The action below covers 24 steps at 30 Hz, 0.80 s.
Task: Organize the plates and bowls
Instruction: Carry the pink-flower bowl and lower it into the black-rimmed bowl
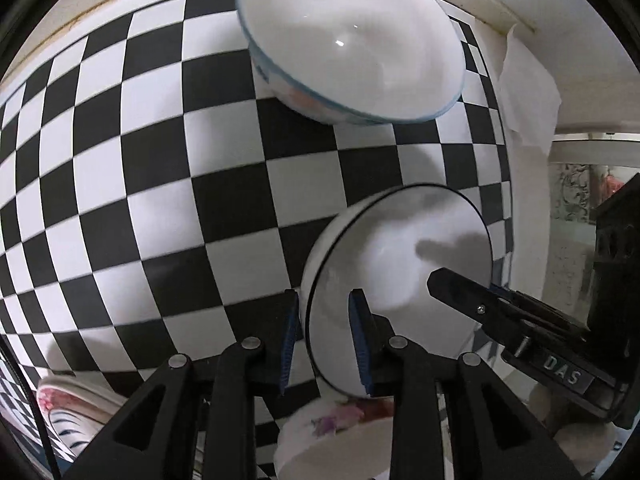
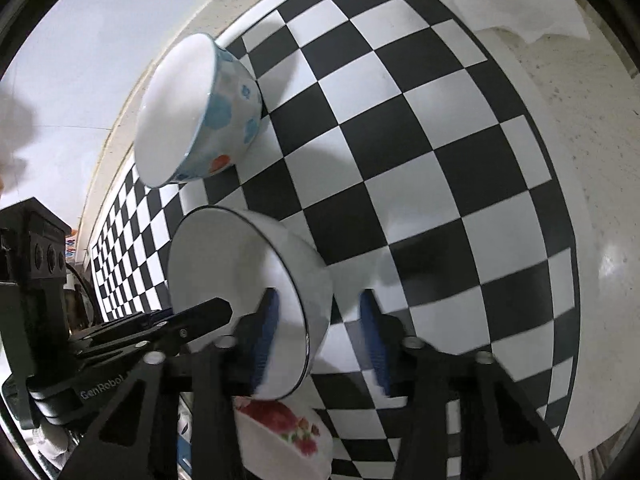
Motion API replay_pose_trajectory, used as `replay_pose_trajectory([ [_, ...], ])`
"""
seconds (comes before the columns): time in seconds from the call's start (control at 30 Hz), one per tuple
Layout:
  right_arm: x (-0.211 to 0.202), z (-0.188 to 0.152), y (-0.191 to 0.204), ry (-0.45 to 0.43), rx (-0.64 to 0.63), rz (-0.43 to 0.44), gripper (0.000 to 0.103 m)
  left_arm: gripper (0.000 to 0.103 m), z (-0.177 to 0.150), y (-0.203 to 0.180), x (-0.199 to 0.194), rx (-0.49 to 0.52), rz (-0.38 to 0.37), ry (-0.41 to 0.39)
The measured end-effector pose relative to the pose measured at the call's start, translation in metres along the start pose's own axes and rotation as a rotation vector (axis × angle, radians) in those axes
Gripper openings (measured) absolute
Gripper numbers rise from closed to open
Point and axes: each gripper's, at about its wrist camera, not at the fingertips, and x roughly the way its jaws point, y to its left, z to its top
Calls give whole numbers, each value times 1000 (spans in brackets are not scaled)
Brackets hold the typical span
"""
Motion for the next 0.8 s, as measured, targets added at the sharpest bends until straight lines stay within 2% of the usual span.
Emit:
replay_pose_trajectory([
  [0.07,3,1,-6,12,8,5,22,22,1,-4,1,13,17,-11],
  [0.13,5,1,-5,13,7,14,14,15,3,-5,1,25,41,-26],
  [0.23,3,-2,2,0,-30,-38,12,11,3,-5,2,23,47,-27],
  [0.63,-19,-22,23,-8,-109,-75,10,11,-30,-16,-25,85,82,-92],
  [0.8,-38,-37,33,-32,-136,-76,10,11,-43,-23,-43,94,66,-127],
])
